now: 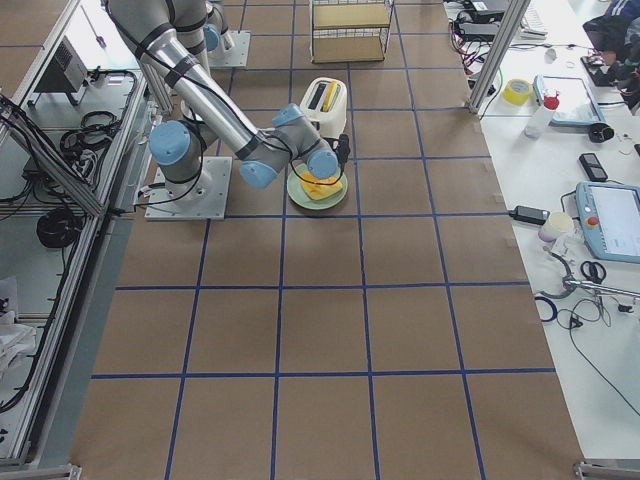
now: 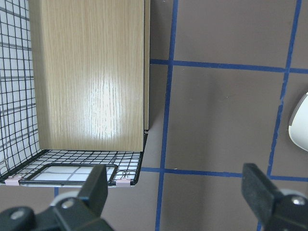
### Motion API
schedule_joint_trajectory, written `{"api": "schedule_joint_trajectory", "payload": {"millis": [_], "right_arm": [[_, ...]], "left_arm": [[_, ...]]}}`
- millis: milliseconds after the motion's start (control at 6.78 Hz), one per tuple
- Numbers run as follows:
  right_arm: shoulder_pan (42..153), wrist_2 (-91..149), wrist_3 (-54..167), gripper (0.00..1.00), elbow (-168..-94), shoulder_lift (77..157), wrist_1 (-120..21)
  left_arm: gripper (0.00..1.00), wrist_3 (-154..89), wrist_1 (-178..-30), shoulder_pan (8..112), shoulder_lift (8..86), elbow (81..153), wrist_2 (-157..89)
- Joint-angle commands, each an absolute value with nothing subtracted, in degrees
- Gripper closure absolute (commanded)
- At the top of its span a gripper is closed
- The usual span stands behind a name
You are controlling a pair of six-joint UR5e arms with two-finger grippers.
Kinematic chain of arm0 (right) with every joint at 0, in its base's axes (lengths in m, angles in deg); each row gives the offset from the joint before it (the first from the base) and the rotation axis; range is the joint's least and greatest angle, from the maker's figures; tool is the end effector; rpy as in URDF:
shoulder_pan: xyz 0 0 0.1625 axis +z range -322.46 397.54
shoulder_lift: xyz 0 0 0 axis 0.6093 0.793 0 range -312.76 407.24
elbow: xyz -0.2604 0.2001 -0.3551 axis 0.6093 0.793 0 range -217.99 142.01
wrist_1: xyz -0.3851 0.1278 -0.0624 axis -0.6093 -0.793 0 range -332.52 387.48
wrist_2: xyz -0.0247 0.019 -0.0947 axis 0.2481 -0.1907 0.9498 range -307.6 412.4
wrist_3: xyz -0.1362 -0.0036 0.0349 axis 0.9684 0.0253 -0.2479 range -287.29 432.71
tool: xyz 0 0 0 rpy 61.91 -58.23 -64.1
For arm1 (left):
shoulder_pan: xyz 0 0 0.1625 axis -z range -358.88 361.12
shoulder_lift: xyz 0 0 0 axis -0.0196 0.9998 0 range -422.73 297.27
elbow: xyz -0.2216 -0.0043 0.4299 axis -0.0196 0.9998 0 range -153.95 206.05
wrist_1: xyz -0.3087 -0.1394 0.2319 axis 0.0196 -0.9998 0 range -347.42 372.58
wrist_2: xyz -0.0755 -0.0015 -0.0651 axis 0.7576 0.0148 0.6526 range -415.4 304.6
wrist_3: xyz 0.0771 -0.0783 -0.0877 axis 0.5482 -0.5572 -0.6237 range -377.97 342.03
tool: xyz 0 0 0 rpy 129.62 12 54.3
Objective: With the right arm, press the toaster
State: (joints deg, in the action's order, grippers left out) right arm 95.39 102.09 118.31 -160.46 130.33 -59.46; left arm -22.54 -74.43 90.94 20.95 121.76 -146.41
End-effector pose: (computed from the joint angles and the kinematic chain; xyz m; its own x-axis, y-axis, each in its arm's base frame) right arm -0.0014 -0.4236 0.2499 -0.5698 0.0962 -0.8162 -0.0205 0.9912 0.1311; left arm -0.1295 -0.4437 0.5134 -0.9964 -0.0839 -0.0125 -0.0829 0.9945 -0.0640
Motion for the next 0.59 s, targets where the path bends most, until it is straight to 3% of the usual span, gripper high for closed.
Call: {"api": "schedule_joint_trajectory", "payload": {"millis": [0,443], "right_arm": [[96.3,105.9,103.6,1.0,-155.6,134.1,-58.9],[108.9,119.9,79.0,1.0,-136.9,136.2,-55.9]], "left_arm": [[0.0,-22.5,-74.4,90.9,20.9,121.8,-146.4],[0.0,-22.5,-74.4,90.9,20.9,121.8,-146.5]]}}
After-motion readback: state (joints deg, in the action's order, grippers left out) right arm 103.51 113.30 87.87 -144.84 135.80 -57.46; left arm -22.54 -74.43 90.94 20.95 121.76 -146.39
